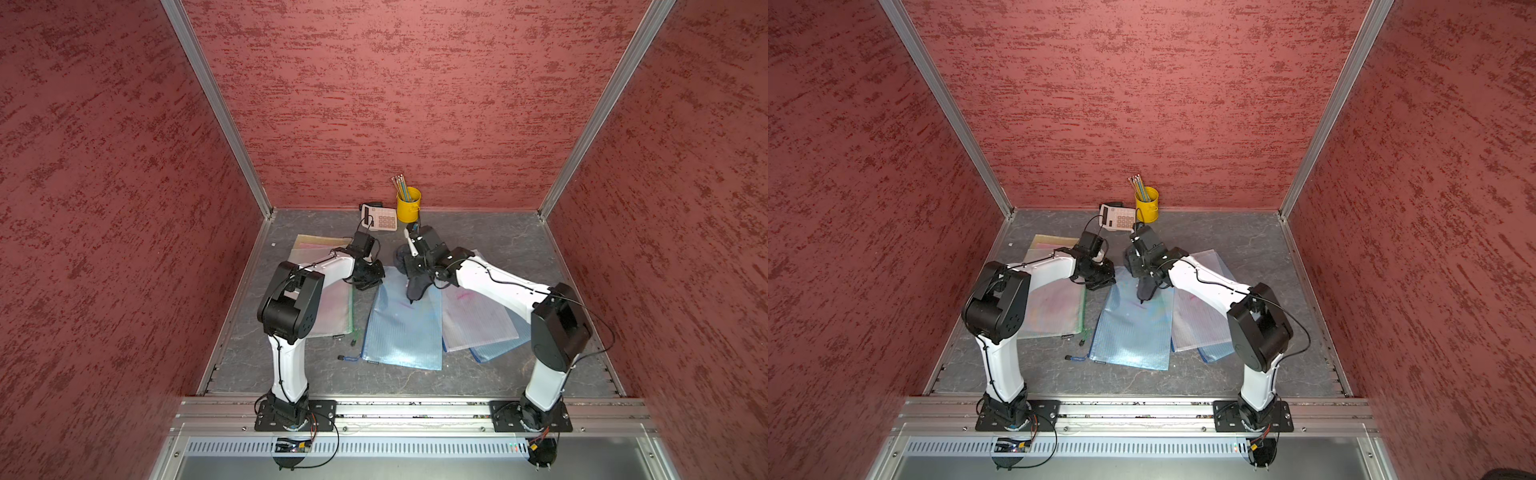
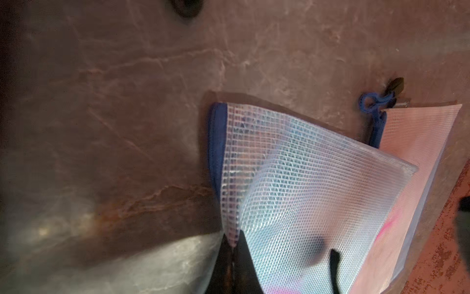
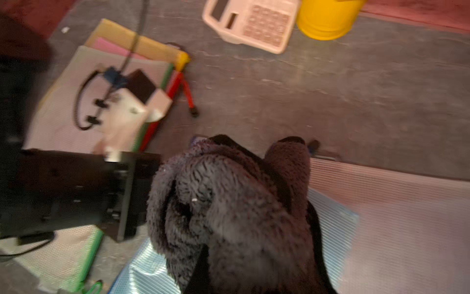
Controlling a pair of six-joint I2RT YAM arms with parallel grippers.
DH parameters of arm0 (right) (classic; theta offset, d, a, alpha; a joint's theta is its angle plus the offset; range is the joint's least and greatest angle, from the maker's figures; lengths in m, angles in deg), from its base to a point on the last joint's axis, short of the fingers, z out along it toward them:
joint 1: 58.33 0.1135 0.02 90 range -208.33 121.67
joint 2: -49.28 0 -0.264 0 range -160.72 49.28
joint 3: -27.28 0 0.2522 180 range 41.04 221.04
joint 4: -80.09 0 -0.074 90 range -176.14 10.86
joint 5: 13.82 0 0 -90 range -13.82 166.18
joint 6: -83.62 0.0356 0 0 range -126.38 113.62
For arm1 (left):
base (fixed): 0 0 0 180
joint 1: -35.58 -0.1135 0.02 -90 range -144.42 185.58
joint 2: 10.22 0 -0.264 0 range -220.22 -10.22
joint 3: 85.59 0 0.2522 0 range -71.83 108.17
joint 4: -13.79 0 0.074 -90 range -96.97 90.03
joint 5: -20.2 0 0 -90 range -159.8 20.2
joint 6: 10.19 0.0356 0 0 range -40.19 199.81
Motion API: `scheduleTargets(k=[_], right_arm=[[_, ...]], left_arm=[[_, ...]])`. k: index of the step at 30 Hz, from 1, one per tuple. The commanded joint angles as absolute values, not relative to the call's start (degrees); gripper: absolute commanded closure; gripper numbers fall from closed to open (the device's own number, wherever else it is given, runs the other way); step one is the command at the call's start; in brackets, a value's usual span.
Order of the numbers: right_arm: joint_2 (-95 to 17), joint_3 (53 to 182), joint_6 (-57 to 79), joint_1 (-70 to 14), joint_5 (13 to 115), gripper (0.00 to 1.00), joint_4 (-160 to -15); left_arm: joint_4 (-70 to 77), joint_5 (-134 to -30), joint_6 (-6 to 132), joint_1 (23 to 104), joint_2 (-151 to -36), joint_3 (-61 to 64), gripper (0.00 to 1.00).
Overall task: Wipe the document bag
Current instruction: Wipe the dirt from the document bag.
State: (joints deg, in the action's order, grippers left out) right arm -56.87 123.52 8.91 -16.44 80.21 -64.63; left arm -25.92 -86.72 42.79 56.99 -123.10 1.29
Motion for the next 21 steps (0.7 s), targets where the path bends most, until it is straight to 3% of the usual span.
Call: scheduleTargets(k=[1, 5, 10, 15, 21], right_arm=[[-61.26, 118.07, 13.54, -14.28, 77.24, 1.00, -71.73], [-62.85, 109.06, 18.84, -14.29, 80.92, 1.00, -81.80], [-61.48, 103.54, 20.87, -13.77, 86.77, 1.00, -82.23], [-57.24, 94.74, 25.07, -13.25, 92.34, 1.00, -73.23], [-47.73, 89.12, 28.59, -14.33, 90.61, 1.00, -57.91]], left_arm=[[-24.45, -87.71, 38.86, 56.94, -123.18, -0.36, 1.00], [-22.41, -88.58, 37.36, 56.76, -123.67, -1.25, 1.00], [-21.08, -89.57, 35.88, 56.16, -124.46, -2.18, 1.00], [-18.75, -90.46, 34.02, 54.27, -124.39, -4.06, 1.00], [-18.00, -91.36, 33.88, 52.39, -124.75, -4.43, 1.00]])
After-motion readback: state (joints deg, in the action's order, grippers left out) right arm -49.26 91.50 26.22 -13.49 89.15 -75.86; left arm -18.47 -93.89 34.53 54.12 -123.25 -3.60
